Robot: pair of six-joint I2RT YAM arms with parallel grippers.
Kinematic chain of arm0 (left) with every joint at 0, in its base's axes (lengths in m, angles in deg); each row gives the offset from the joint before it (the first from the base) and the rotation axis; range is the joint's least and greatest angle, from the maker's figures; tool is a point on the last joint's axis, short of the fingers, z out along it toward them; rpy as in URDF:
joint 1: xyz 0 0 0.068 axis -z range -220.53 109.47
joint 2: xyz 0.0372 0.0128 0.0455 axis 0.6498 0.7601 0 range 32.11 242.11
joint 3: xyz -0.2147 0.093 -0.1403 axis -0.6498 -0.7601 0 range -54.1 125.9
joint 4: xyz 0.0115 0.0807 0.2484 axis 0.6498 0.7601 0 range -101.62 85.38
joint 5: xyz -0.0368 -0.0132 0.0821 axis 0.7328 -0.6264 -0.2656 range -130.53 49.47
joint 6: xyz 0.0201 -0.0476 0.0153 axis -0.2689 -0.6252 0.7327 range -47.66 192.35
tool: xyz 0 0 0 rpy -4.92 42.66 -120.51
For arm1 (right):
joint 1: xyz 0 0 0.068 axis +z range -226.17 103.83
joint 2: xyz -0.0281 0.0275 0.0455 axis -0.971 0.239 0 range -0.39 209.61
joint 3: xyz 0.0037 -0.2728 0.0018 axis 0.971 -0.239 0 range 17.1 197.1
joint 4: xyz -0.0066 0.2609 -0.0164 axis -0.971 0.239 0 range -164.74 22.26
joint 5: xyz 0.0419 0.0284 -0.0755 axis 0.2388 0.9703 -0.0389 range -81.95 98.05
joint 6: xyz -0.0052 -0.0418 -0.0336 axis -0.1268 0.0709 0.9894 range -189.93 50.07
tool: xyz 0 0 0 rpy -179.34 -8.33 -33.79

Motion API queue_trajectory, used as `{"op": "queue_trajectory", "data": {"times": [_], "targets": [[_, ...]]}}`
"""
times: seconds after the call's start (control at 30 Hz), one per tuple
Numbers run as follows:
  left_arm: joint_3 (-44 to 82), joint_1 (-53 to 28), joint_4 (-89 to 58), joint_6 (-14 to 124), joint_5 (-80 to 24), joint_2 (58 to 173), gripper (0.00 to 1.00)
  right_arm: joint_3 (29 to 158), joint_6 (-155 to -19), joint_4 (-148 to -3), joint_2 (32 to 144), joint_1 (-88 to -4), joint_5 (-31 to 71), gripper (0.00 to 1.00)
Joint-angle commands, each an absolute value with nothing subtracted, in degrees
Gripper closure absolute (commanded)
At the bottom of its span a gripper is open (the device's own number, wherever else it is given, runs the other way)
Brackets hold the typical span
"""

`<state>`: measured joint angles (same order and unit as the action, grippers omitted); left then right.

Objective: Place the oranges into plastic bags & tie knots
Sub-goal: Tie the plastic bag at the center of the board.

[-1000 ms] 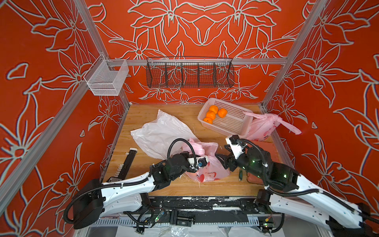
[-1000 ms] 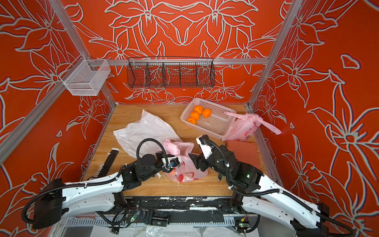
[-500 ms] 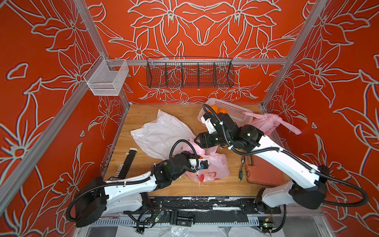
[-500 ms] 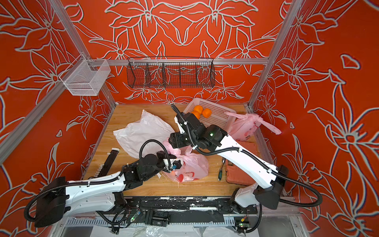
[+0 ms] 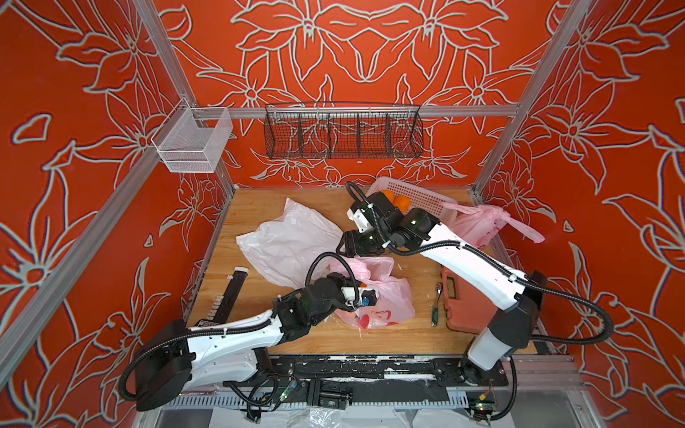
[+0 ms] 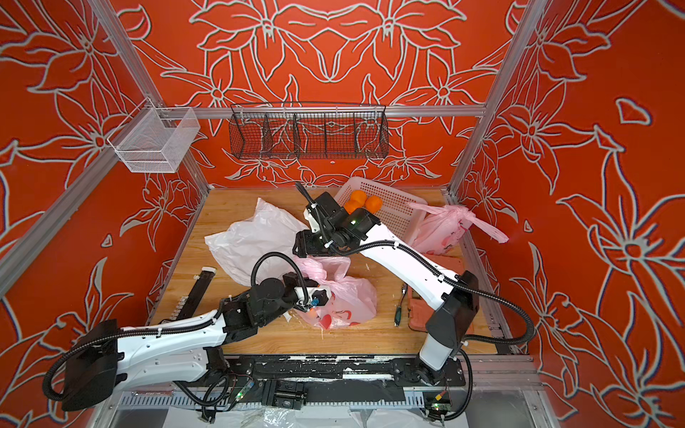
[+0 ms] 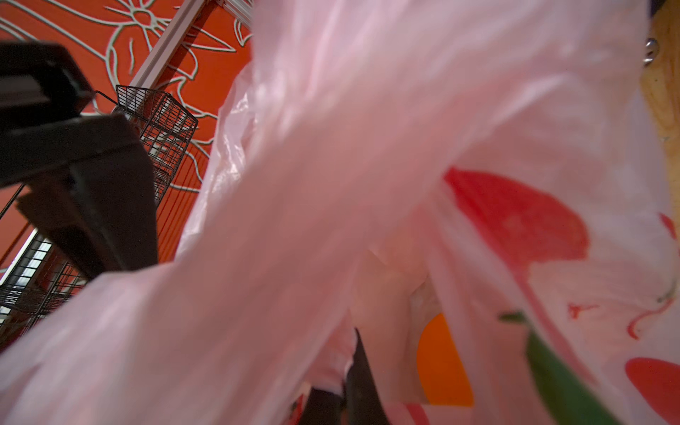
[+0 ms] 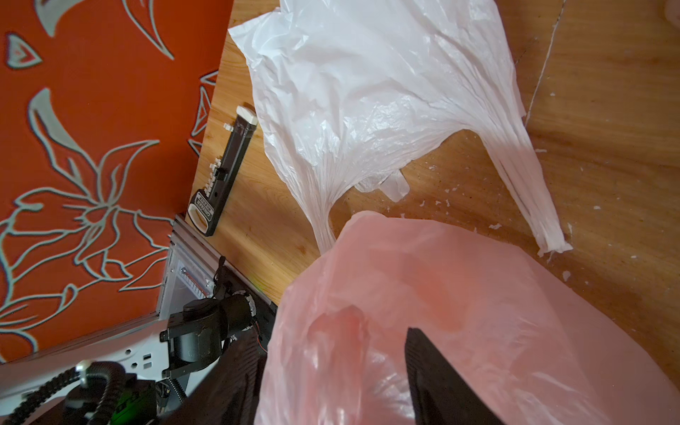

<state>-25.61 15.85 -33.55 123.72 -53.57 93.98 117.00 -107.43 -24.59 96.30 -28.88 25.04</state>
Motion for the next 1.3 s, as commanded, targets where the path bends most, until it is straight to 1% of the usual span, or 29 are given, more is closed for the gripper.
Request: {"op": "queue_trajectory", "data": {"times": [0.0, 0.17, 0.27, 0.37, 0.5, 0.7, 0.83, 0.9, 1.0, 1.13, 1.27], "targets": [[-24.67, 16.25, -33.5, 124.56, -53.46, 92.94, 1.0, 119.9, -108.58, -22.49, 97.4, -28.9, 26.21, 0.44], [-24.78, 16.25, -33.31, 124.56, -53.37, 92.86, 1.0, 120.11, -109.17, -23.08, 97.46, -28.9, 26.82, 0.68], [-24.86, 16.25, -33.15, 124.61, -53.37, 92.67, 1.0, 119.7, -109.3, -23.44, 96.81, -28.9, 26.69, 0.85], [-24.93, 16.25, -33.02, 124.38, -53.37, 92.59, 1.0, 118.89, -109.31, -24.9, 95.67, -28.97, 26.77, 0.99], [-24.99, 16.23, -32.45, 123.61, -52.98, 92.02, 1.0, 118.61, -108.49, -27.09, 93.48, -28.89, 24.89, 1.0], [-25.93, 16.25, -30.98, 121.1, -52.51, 90.16, 1.0, 118.37, -107.11, -29.52, 90.12, -29.42, 18.7, 1.0], [-26.64, 16.34, -29.4, 119.1, -52.22, 89.15, 1.0, 118.61, -106.1, -28.81, 89.18, -30.09, 15.67, 1.0], [-26.81, 16.34, -27.93, 118.12, -51.76, 86.77, 1.0, 118.61, -105.41, -28.5, 88.53, -30.5, 13.43, 1.0], [-24.17, 16.34, -20.05, 110.53, -49.92, 85.24, 1.0, 117.54, -102.77, -29.31, 87.1, -31.33, 8.9, 1.0], [-20.65, 16.34, -9.34, 96.35, -45.26, 82.12, 1.0, 113.92, -99.49, -32.18, 85.92, -33.76, 3.65, 1.0], [-19.21, 16.3, -2.96, 83.49, -43.33, 77.59, 1.0, 110.64, -97.91, -34.58, 84.94, -37.24, -0.77, 1.0]]}}
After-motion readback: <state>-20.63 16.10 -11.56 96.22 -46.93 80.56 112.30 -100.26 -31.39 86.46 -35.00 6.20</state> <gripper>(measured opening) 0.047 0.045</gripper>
